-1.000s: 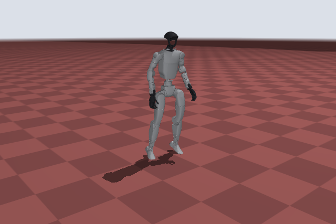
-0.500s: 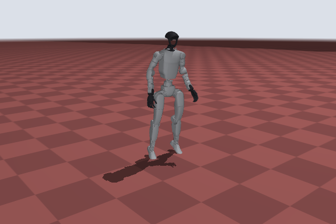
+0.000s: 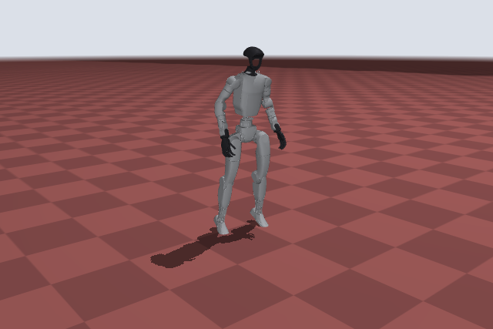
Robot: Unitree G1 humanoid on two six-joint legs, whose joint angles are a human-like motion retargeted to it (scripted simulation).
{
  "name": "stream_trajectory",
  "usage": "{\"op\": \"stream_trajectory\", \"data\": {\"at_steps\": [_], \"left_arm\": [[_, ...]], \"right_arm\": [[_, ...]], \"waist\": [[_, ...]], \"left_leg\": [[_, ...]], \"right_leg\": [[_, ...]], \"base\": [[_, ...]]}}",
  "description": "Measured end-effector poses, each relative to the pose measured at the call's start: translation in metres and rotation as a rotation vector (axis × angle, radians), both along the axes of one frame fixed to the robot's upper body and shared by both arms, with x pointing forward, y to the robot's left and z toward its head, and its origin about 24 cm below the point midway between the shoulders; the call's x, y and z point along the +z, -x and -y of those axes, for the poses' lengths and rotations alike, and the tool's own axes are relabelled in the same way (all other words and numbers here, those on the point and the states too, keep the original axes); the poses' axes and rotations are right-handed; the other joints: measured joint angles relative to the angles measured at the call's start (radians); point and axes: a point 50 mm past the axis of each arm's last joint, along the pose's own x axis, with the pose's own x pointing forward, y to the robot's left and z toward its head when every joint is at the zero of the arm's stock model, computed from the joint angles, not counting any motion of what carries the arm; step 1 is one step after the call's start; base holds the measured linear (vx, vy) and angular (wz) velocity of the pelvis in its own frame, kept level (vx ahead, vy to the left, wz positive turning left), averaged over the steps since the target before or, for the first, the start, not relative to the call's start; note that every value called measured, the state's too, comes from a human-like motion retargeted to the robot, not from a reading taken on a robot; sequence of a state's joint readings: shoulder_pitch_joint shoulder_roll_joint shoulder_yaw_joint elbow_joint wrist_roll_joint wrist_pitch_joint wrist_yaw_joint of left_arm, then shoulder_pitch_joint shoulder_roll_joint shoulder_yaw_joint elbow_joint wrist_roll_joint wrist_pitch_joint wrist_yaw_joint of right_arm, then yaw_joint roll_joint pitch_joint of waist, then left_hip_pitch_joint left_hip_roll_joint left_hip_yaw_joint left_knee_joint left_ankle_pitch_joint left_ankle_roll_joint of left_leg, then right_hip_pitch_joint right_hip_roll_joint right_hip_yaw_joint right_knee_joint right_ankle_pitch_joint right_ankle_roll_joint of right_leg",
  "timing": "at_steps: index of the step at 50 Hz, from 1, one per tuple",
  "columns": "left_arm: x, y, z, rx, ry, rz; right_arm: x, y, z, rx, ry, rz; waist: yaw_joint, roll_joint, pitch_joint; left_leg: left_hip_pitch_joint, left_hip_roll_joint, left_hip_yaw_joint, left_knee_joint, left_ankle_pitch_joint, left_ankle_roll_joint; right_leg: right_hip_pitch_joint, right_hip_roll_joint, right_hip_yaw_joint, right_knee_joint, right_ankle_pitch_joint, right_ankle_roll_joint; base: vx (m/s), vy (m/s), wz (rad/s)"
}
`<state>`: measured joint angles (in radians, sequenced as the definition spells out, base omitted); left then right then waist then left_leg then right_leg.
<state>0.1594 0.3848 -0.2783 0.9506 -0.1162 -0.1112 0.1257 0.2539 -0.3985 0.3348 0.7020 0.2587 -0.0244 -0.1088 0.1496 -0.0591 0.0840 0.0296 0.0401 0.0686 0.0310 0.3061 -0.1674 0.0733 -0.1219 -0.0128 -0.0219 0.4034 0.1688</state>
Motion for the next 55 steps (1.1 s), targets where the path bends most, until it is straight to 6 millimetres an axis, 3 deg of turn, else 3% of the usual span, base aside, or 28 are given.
{"op": "stream_trajectory", "data": {"at_steps": [2, 3, 5, 8, 14, 15, 17, 19, 20, 21, 22, 23, 25, 27, 28, 29, 30, 35, 38, 42, 43, 45, 47, 48, 49, 50, 52, 55], "left_arm": [[-0.001, 0.006, 0.003, -0.017, 0.023, -0.014], [-0.001, 0.006, 0.004, -0.019, 0.022, -0.013], [-0.001, 0.003, 0.005, -0.022, 0.005, -0.007], [0.0, -0.009, 0.005, -0.019, -0.009, 0.009], [0.01, -0.039, 0.006, -0.061, -0.038, 0.077], [0.013, -0.045, 0.005, -0.06, -0.04, 0.099], [0.023, -0.063, 0.001, -0.015, -0.033, 0.168], [0.031, -0.076, -0.006, 0.035, -0.033, 0.216], [0.034, -0.079, -0.01, 0.059, -0.041, 0.226], [0.033, -0.075, -0.014, 0.085, -0.061, 0.217], [0.031, -0.07, -0.018, 0.107, -0.082, 0.205], [0.028, -0.062, -0.022, 0.123, -0.104, 0.188], [0.022, -0.042, -0.026, 0.103, -0.127, 0.136], [0.016, -0.022, -0.027, 0.01, -0.109, 0.068], [0.014, -0.014, -0.027, -0.041, -0.094, 0.037], [0.014, -0.008, -0.027, -0.078, -0.085, 0.013], [0.013, -0.002, -0.027, -0.11, -0.078, -0.009], [0.015, -0.005, -0.037, -0.093, -0.102, -0.028], [0.018, -0.02, -0.039, -0.035, -0.108, 0.007], [0.025, -0.044, -0.034, 0.014, -0.1, 0.102], [0.029, -0.052, -0.033, 0.033, -0.092, 0.135], [0.04, -0.073, -0.034, 0.094, -0.074, 0.216], [0.048, -0.089, -0.037, 0.151, -0.075, 0.263], [0.048, -0.09, -0.039, 0.176, -0.085, 0.262], [0.046, -0.089, -0.039, 0.199, -0.096, 0.257], [0.044, -0.087, -0.039, 0.221, -0.107, 0.25], [0.034, -0.069, -0.034, 0.208, -0.115, 0.212], [0.021, -0.041, -0.026, 0.07, -0.085, 0.122]], "right_arm": [[-0.006, 0.017, -0.006, 0.042, -0.03, -0.062], [-0.01, 0.022, -0.008, 0.056, -0.026, -0.091], [-0.016, 0.027, -0.009, 0.069, 0.009, -0.147], [-0.023, 0.025, -0.004, 0.048, 0.054, -0.212], [-0.021, 0.005, 0.006, -0.02, 0.066, -0.204], [-0.019, -0.002, 0.008, -0.019, 0.076, -0.186], [-0.01, -0.028, 0.014, -0.014, 0.101, -0.114], [0.003, -0.054, 0.021, -0.007, 0.123, -0.018], [0.01, -0.066, 0.025, -0.01, 0.134, 0.035], [0.014, -0.07, 0.028, -0.019, 0.145, 0.066], [0.017, -0.072, 0.029, -0.031, 0.153, 0.092], [0.018, -0.07, 0.03, -0.049, 0.155, 0.105], [0.015, -0.056, 0.03, -0.069, 0.132, 0.097], [0.01, -0.039, 0.028, -0.047, 0.071, 0.056], [0.007, -0.031, 0.027, -0.025, 0.046, 0.033], [0.005, -0.025, 0.025, -0.002, 0.031, 0.007], [0.003, -0.019, 0.024, 0.021, 0.02, -0.019], [-0.008, -0.01, 0.022, 0.035, 0.045, -0.127], [-0.01, -0.01, 0.025, -0.001, 0.045, -0.148], [-0.005, -0.018, 0.031, -0.023, 0.051, -0.116], [-0.001, -0.024, 0.034, -0.026, 0.058, -0.095], [0.009, -0.043, 0.043, -0.052, 0.083, -0.035], [0.017, -0.059, 0.052, -0.111, 0.118, 0.027], [0.02, -0.061, 0.055, -0.144, 0.139, 0.05], [0.021, -0.062, 0.056, -0.166, 0.153, 0.07], [0.022, -0.062, 0.055, -0.183, 0.163, 0.088], [0.018, -0.048, 0.045, -0.155, 0.145, 0.095], [0.011, -0.024, 0.027, -0.032, 0.044, 0.051]], "waist": [[0.01, 0.007, -0.008], [0.013, 0.009, -0.001], [0.016, 0.014, 0.024], [0.028, 0.021, 0.073], [0.046, 0.027, 0.137], [0.045, 0.032, 0.154], [0.027, 0.044, 0.216], [0.004, 0.054, 0.254], [-0.006, 0.058, 0.259], [-0.014, 0.056, 0.241], [-0.019, 0.051, 0.216], [-0.022, 0.043, 0.176], [-0.017, 0.027, 0.098], [-0.009, 0.021, 0.041], [-0.007, 0.021, 0.022], [-0.006, 0.021, 0.008], [-0.007, 0.021, -0.003], [-0.006, 0.004, 0.035], [-0.002, 0.005, 0.092], [-0.003, 0.017, 0.168], [-0.004, 0.029, 0.199], [-0.007, 0.05, 0.28], [-0.004, 0.046, 0.325], [-0.001, 0.042, 0.325], [0.003, 0.034, 0.3], [0.01, 0.024, 0.261], [0.023, -0.001, 0.169], [0.031, -0.012, 0.051]], "left_leg": [[0.035, 0.013, 0.028, -0.061, 0.047, -0.07], [0.05, 0.014, 0.045, -0.071, 0.035, -0.077], [0.075, 0.008, 0.069, -0.066, 0.014, -0.066], [0.092, -0.006, 0.048, -0.004, -0.035, -0.025], [0.09, -0.021, -0.024, 0.125, -0.101, 0.03], [0.102, -0.021, -0.032, 0.146, -0.163, 0.04], [0.11, -0.017, -0.028, 0.298, -0.486, 0.092], [0.039, -0.003, -0.021, 0.531, -0.772, 0.19], [-0.026, 0.005, -0.022, 0.662, -0.87, 0.259], [-0.077, 0.01, -0.015, 0.714, -0.866, 0.286], [-0.118, 0.013, -0.007, 0.734, -0.839, 0.294], [-0.141, 0.012, 0.005, 0.69, -0.763, 0.261], [-0.11, -0.001, 0.007, 0.484, -0.519, 0.162], [-0.035, -0.008, -0.021, 0.219, -0.194, 0.059], [-0.005, 0.0, -0.027, 0.115, -0.066, 0.006], [0.013, 0.009, -0.016, 0.051, -0.005, -0.032], [0.026, 0.02, 0.004, 0.007, 0.023, -0.063], [0.063, 0.025, 0.09, 0.011, -0.066, -0.017], [0.072, 0.009, 0.039, 0.084, -0.123, 0.006], [0.071, -0.006, -0.03, 0.214, -0.181, 0.027], [0.086, 0.002, -0.033, 0.257, -0.28, 0.04], [0.105, 0.017, -0.034, 0.409, -0.61, 0.086], [0.021, 0.015, -0.029, 0.649, -0.874, 0.193], [-0.042, 0.018, -0.024, 0.767, -0.926, 0.266], [-0.104, 0.024, -0.01, 0.82, -0.923, 0.29], [-0.165, 0.03, 0.008, 0.84, -0.894, 0.291], [-0.134, 0.018, 0.037, 0.624, -0.707, 0.212], [-0.01, 0.008, 0.021, 0.168, -0.225, 0.104]], "right_leg": [[0.011, 0.009, -0.018, -0.022, 0.049, 0.054], [0.019, 0.011, -0.035, -0.019, 0.041, 0.063], [0.037, 0.016, -0.073, 0.003, 0.018, 0.06], [0.057, 0.021, -0.086, 0.057, -0.043, 0.01], [0.085, 0.005, -0.028, 0.092, -0.108, -0.047], [0.098, 0.003, -0.009, 0.108, -0.165, -0.06], [0.108, 0.001, 0.019, 0.259, -0.506, -0.118], [0.034, 0.006, 0.009, 0.51, -0.825, -0.219], [-0.035, 0.011, 0.0, 0.658, -0.945, -0.292], [-0.089, 0.008, -0.006, 0.719, -0.951, -0.315], [-0.135, 0.004, -0.011, 0.749, -0.928, -0.319], [-0.164, -0.001, -0.011, 0.716, -0.846, -0.284], [-0.146, -0.004, -0.006, 0.515, -0.564, -0.172], [-0.077, 0.0, -0.008, 0.245, -0.201, -0.06], [-0.051, 0.002, -0.018, 0.146, -0.074, -0.015], [-0.034, 0.001, -0.031, 0.088, -0.018, 0.013], [-0.023, 0.0, -0.046, 0.05, 0.003, 0.033], [0.019, -0.002, -0.059, 0.069, -0.082, 0.012], [0.061, 0.002, -0.041, 0.102, -0.142, -0.012], [0.109, 0.035, 0.079, 0.148, -0.146, -0.038], [0.121, 0.044, 0.078, 0.201, -0.25, -0.07], [0.119, 0.051, 0.048, 0.404, -0.615, -0.141], [0.04, 0.04, 0.025, 0.654, -0.933, -0.235], [-0.012, 0.04, 0.026, 0.756, -1.015, -0.295], [-0.077, 0.038, 0.03, 0.814, -1.027, -0.316], [-0.149, 0.036, 0.036, 0.85, -1.003, -0.318], [-0.167, 0.027, 0.058, 0.693, -0.782, -0.22], [-0.054, 0.037, 0.095, 0.21, -0.228, -0.047]], "base": [[0.09, -0.02, -0.1], [0.0, 0.0, 0.0], [0.0, 0.0, 0.0], [0.0, 0.0, 0.0], [0.0, 0.0, 0.0], [0.0, 0.0, 0.0], [-0.08, 0.04, 0.1], [-0.14, 0.05, 0.21], [-0.12, 0.04, 0.14], [-0.08, 0.03, 0.07], [0.0, 0.0, 0.0], [0.06, 0.03, -0.08], [0.11, 0.02, -0.17], [0.1, 0.0, -0.16], [0.06, 0.0, -0.11], [0.0, 0.0, 0.0], [0.0, 0.0, 0.0], [-0.06, 0.01, 0.09], [-0.1, 0.03, 0.24], [-0.1, 0.05, 0.19], [-0.13, 0.06, 0.0], [-0.17, 0.07, -0.03], [-0.21, 0.04, -0.05], [-0.16, 0.02, -0.15], [-0.1, 0.02, -0.27], [0.01, 0.03, -0.45], [0.12, 0.04, -0.56], [0.14, -0.01, -0.38]]}}
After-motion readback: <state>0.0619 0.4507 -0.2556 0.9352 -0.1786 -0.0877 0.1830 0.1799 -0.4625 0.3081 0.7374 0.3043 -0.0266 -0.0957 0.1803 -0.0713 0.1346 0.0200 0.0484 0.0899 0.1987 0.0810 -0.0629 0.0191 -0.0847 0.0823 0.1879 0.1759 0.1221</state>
